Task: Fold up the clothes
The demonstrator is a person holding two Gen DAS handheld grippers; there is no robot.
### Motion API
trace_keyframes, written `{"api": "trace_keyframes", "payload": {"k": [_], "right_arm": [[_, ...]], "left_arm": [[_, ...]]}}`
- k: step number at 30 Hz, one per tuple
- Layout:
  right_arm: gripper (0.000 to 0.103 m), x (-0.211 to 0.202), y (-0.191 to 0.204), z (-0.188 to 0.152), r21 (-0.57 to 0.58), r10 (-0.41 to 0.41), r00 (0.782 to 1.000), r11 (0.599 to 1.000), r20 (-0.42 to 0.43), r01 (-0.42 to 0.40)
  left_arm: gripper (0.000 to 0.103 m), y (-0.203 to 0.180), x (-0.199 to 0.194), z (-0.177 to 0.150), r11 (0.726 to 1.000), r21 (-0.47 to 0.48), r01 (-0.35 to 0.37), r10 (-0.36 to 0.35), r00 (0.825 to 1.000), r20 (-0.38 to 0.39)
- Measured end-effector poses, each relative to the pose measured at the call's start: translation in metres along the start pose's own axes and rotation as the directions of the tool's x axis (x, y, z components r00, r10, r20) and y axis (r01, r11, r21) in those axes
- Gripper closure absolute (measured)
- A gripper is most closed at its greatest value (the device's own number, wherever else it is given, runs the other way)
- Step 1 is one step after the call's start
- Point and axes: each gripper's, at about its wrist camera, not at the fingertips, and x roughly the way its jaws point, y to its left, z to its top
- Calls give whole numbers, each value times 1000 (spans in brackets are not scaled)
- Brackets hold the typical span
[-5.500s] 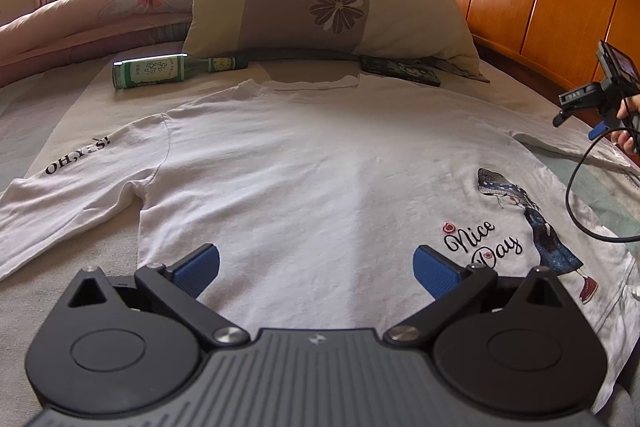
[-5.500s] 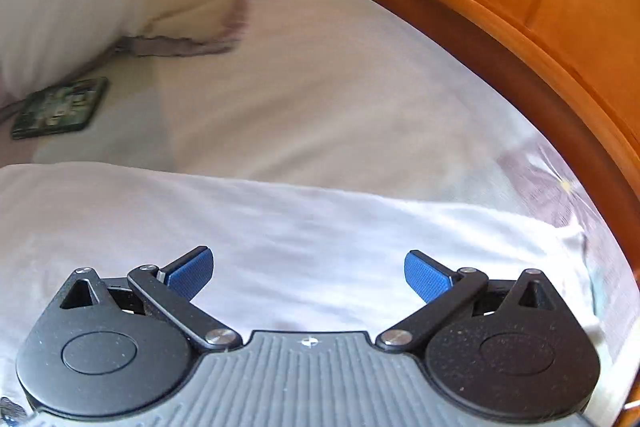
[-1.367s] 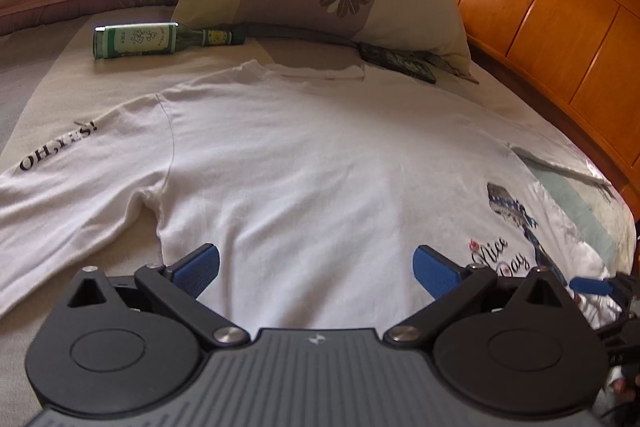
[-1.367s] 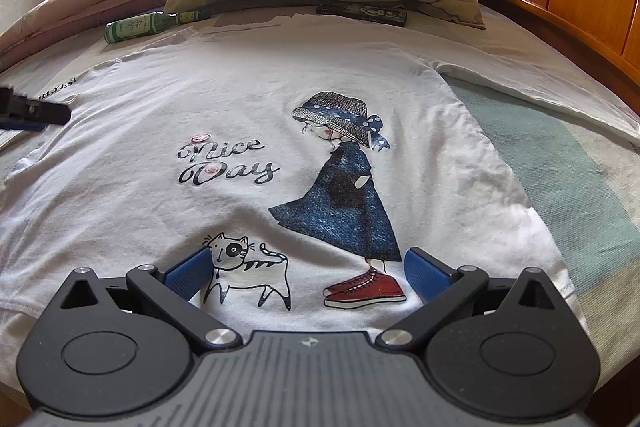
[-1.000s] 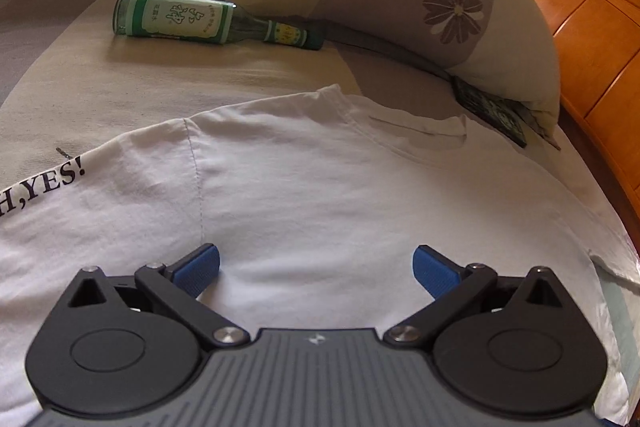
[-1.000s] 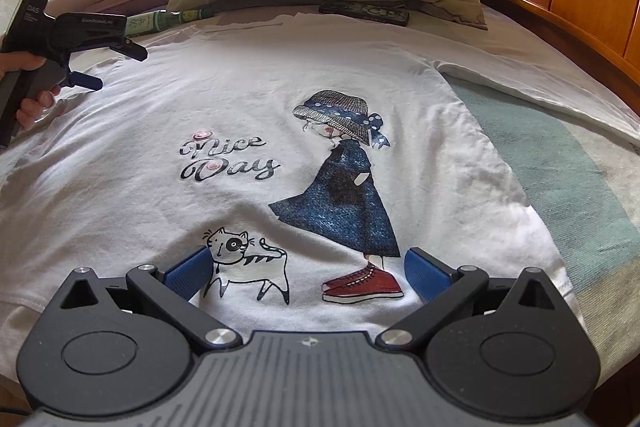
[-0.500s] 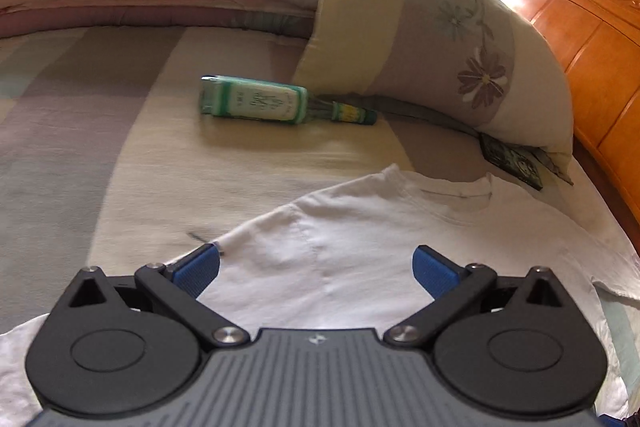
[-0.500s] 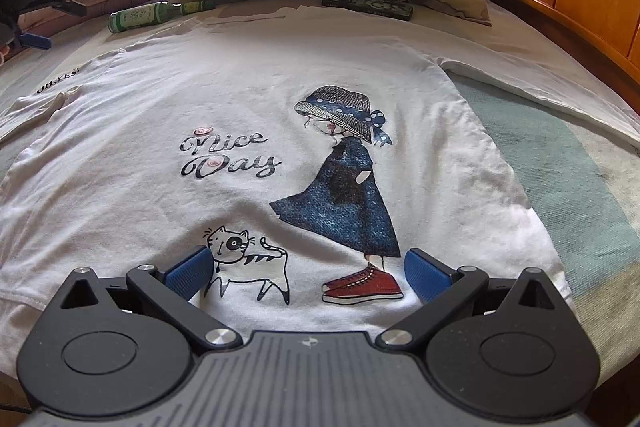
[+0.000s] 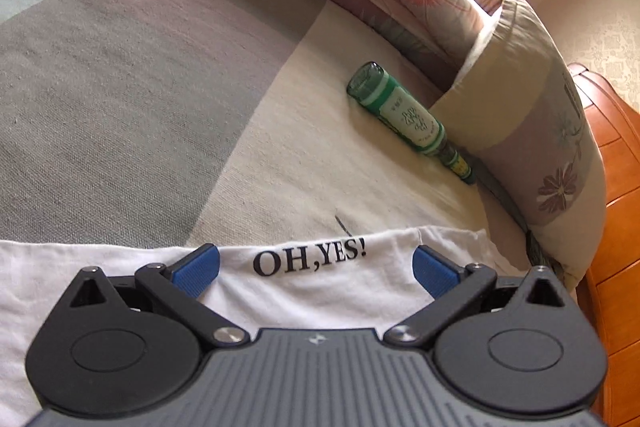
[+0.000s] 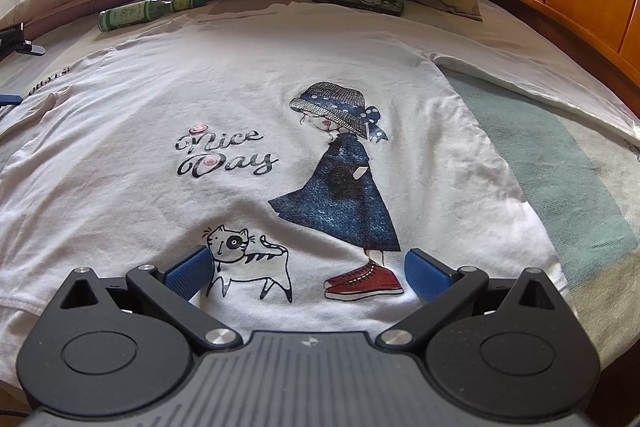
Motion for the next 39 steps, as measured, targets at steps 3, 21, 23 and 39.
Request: {"api": "trace_keyframes", "payload": {"k": [3, 21, 23, 39], "right_arm": [[0, 0, 0, -1, 2, -1, 1000, 1000, 3, 1], [0, -2, 1, -5, 6, -4, 999, 1000, 34, 4], [0, -2, 1, -5, 7, -6, 999, 1000, 35, 5], [0, -22, 22, 16, -38, 29, 1000, 999, 0, -29]], "left_arm": [[1, -6, -20, 4, 999, 36, -18, 17, 999, 43], [1, 72, -99, -12, 996, -2, -84, 83, 982, 170], [1, 73, -111, -17, 997, 37, -73, 67, 985, 161], [2, 50, -169, -75, 942, 209, -263, 223, 954, 199]]}}
